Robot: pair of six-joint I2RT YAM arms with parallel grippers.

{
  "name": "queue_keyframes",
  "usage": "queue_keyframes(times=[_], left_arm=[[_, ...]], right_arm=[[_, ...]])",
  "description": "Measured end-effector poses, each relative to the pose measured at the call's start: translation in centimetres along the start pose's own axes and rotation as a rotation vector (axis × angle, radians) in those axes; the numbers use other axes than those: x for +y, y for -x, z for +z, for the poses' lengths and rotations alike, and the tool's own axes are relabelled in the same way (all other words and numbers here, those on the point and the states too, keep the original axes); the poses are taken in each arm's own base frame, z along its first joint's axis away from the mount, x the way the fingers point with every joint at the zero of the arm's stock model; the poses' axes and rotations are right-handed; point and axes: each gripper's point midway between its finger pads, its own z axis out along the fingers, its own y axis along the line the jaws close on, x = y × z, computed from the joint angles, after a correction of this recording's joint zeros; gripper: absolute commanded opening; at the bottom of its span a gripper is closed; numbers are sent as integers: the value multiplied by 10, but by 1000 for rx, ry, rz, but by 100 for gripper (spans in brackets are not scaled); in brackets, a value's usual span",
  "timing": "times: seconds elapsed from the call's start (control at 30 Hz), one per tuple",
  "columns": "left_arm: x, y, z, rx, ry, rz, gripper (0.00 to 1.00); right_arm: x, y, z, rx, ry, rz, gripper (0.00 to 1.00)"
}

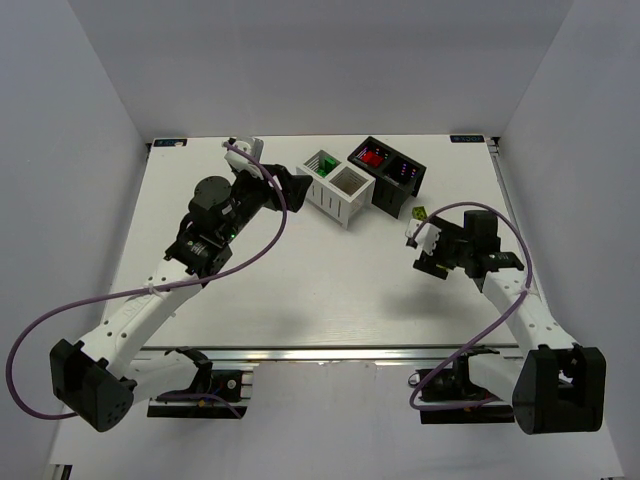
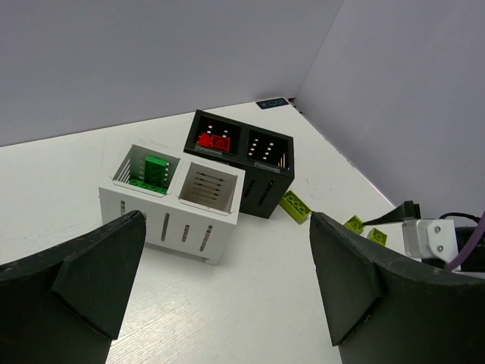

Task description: Sort the legos into containers by color

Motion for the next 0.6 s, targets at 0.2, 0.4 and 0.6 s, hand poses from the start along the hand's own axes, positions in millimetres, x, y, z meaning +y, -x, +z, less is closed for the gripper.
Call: queue_keyframes(times=[0.2, 0.4, 0.6], left_arm=[[0, 0, 0, -1, 1, 1, 98], [0, -1, 0, 1, 1, 4, 98], [1, -1, 0, 1, 1, 5, 98]], right_arm=[[12, -10, -2, 39, 71, -152, 81], [34, -22, -2, 64, 182, -234, 85], [38, -31, 2, 91, 231, -301, 87]])
